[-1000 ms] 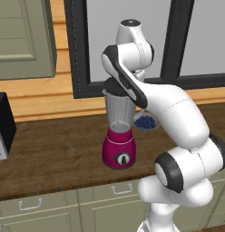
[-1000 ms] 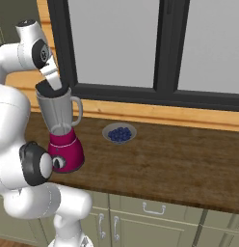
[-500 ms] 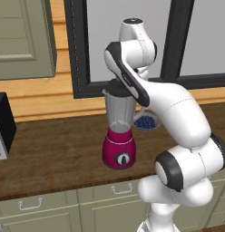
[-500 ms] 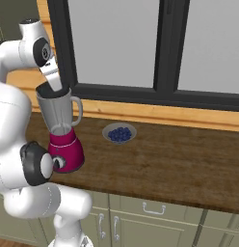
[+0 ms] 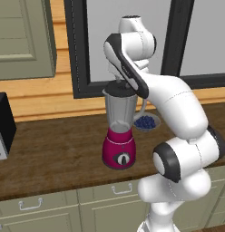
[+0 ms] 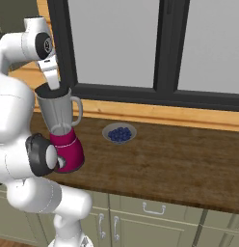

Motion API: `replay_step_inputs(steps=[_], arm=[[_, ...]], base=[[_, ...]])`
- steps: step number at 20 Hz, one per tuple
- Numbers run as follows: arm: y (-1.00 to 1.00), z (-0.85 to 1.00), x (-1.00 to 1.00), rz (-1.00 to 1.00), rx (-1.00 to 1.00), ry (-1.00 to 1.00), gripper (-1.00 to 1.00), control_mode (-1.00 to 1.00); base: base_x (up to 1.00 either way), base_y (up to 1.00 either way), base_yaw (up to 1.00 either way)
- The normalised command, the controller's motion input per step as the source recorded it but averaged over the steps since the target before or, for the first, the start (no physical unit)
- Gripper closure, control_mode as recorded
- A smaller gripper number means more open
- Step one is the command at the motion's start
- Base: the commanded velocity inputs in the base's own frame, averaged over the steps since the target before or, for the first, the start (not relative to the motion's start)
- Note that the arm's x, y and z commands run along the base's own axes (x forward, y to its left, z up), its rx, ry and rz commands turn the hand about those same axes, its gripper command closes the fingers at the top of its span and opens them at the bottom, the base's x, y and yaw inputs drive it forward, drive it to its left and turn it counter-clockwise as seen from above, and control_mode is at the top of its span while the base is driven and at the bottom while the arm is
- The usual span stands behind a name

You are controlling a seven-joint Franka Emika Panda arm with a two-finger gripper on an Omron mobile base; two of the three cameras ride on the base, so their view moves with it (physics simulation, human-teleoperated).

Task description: Close the lid blender by securely placing the lid on top.

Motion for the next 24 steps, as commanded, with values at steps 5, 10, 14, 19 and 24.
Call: replay_step_inputs(steps=[5, 10, 14, 19, 24], arm=[[-0.11, -0.15, -0.28, -0.04, 0.00, 0.07, 1.00, -1.00], [-0.22, 0.00, -0.36, -0.01, 0.00, -0.11, 1.00, -1.00], [-0.11, 0.00, -0.18, 0.00, 0.00, -0.03, 1.00, -1.00], [0.00, -0.04, 0.00, 0.00, 0.00, 0.00, 1.00, -1.00], [0.00, -0.36, 0.00, 0.00, 0.00, 0.01, 1.00, -1.00]], base=[[0.00, 0.00, 0.00], [0.00, 0.00, 0.00], [0.00, 0.00, 0.00], [0.00, 0.00, 0.00], [0.00, 0.00, 0.00]])
